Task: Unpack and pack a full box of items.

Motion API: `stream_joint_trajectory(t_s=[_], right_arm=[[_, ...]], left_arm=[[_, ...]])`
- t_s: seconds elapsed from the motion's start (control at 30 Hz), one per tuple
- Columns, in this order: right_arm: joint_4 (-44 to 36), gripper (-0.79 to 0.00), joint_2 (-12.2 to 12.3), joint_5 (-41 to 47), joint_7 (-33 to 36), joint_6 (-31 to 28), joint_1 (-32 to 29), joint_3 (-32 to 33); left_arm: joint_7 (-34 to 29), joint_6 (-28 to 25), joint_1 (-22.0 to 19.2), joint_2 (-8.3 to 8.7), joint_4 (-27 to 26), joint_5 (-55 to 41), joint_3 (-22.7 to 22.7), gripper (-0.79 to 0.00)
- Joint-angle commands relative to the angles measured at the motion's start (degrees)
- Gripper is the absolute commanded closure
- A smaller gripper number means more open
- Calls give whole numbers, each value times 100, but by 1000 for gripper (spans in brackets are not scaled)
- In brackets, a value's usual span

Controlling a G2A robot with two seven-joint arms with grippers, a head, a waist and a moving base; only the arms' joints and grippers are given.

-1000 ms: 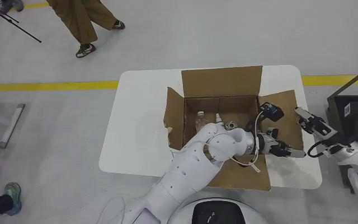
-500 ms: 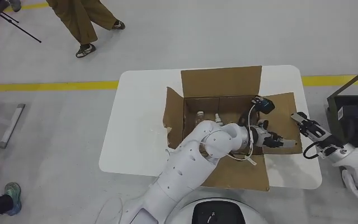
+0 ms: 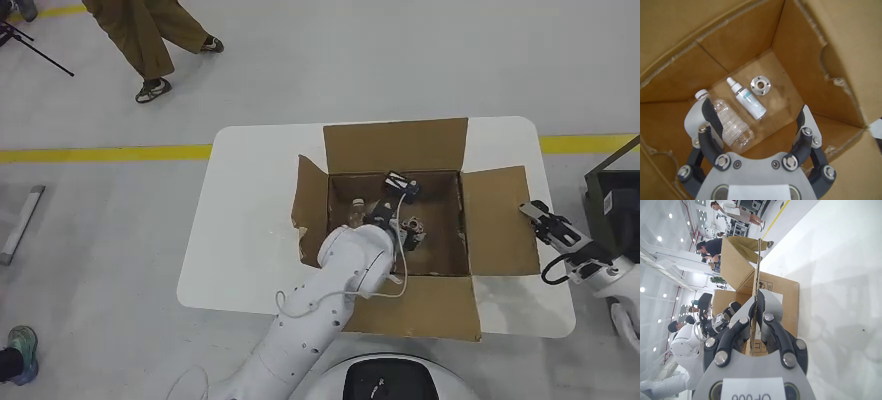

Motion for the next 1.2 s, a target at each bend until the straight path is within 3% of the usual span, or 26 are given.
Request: stream_joint_trajectory(t_s=[0.0, 0.6, 0.73, 0.83, 1.0, 1.17], right_arm=[[-1, 0, -2, -5, -5, -4, 5, -5], [46, 0, -19, -53, -39, -18, 76, -89], [49, 0, -16, -65, -13, -14, 100, -76], [53, 0, -17, -66, -9, -17, 105, -74], [45, 0, -19, -82, -17, -16, 108, -73], [27, 0, -19, -88, -10, -24, 100, -57]], left_arm=[[-151, 129, -1, -9, 87, 167, 15, -785], [-14, 346, 76, -7, 258, 425, -64, -785], [-373, 570, -42, -42, 414, 572, -107, -785], [-579, 712, -177, -104, 508, 529, -81, -785], [-1524, 1278, -597, -273, 1102, 525, 49, -785], [-1695, 1552, -908, -466, 1687, 179, 174, -785]])
